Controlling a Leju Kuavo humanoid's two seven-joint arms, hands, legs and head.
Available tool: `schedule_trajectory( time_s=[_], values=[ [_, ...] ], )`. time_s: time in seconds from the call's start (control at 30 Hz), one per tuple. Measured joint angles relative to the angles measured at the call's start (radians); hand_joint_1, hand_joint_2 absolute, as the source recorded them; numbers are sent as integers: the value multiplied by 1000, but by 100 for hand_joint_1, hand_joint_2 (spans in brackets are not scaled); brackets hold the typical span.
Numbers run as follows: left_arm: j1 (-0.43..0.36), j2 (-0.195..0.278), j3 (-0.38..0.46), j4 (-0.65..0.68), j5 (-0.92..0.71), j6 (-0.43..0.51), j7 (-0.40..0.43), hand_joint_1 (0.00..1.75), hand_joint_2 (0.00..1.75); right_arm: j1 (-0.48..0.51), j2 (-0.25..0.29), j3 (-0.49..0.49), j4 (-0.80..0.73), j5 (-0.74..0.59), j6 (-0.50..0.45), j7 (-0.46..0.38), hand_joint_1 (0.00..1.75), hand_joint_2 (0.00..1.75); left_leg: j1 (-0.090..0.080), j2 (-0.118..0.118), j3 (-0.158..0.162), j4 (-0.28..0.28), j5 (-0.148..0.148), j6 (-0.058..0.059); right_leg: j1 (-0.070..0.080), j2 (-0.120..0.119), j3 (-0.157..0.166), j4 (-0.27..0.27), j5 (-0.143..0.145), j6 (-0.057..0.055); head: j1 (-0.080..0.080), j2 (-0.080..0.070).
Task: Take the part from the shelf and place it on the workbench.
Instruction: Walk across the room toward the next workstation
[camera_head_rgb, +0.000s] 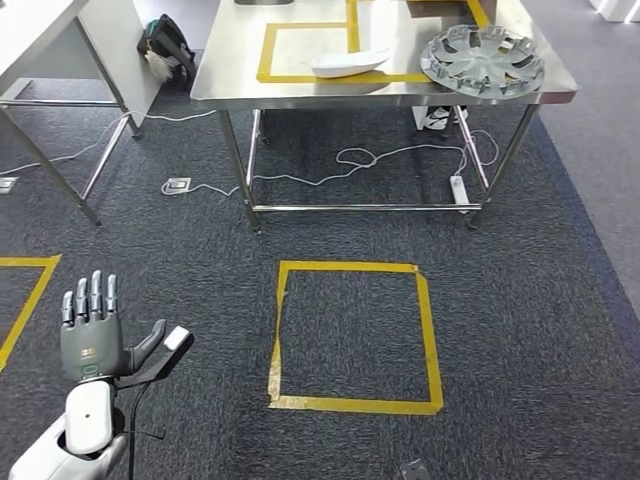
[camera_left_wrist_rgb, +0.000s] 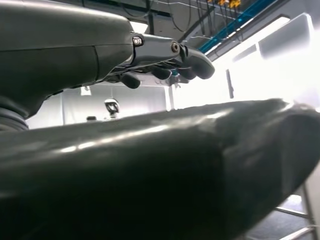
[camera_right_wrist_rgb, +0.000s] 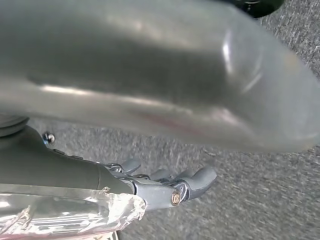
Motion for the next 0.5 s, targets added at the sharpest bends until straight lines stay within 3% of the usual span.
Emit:
schedule_trajectory(
  time_s=[0.07, 0.1, 0.17, 0.2, 0.23, 0.3, 0.37, 0.43, 0.47, 0.5],
  values=[
    [-5, -1, 0, 1, 0, 1, 0, 0, 0, 1, 0, 0, 0, 0, 0, -1, 0, 0, -4, 62, -50, 100, -56, -7, 2, -30, 0, -4, 2, -9, -8, 0],
    [-6, -2, -1, 1, 0, 1, 0, 0, 0, 3, 0, 0, 0, 0, 1, -2, 0, 0, -4, 80, -84, 170, -88, -10, 3, -46, -1, -5, 2, -12, -12, 0],
    [-3, -4, -1, 3, 0, 1, 0, 0, 0, 5, -1, 0, 0, -1, 1, -2, 0, 0, -3, 93, -124, 257, -113, -13, 5, -79, -3, -5, 2, -13, -12, 0],
    [-2, -4, -1, 4, 0, 1, 0, 0, 0, 4, -1, 0, 0, -1, 1, -2, 0, 0, -4, 95, -116, 248, -98, -12, 6, -94, -2, -4, 1, -13, -12, 0],
    [-1, -4, -1, 5, 0, 1, 0, 0, 0, 3, -1, 0, 0, -1, 2, -2, 0, 0, -4, 101, -89, 202, -70, -10, 6, -107, -1, -4, 1, -13, -12, 0],
    [-4, -4, 0, 5, 0, 1, 0, 0, 0, 1, -1, 0, 0, -1, 2, -2, 0, 0, -10, 143, -9, 64, -16, -4, 10, -132, 1, -2, -2, -8, -14, 0],
    [-8, -5, 0, 5, 0, 2, 0, 0, 0, 0, -1, 0, 0, -1, 3, -3, 0, 0, -16, 175, 32, -16, 1, 9, 18, -153, 3, 0, -6, 2, -14, 0],
    [-6, -3, 0, 6, 0, 3, 0, 0, 0, -1, -1, 0, 0, -1, 3, -4, 0, 0, -18, 159, 28, -23, 0, 23, 21, -175, 5, -1, -7, 11, -13, 0],
    [-4, -2, 1, 6, 0, 4, 0, 0, 0, -2, -1, 0, 0, -1, 3, -4, 0, 0, -16, 148, 27, -25, 2, 29, 20, -171, 4, 2, -12, 17, -12, 0],
    [-3, -1, 1, 7, 0, 5, 0, 0, 0, -2, -1, 0, 0, -1, 3, -5, 0, 0, -14, 136, 26, -26, 5, 35, 18, -152, -3, 20, -26, 23, -10, 0]
  ],
)
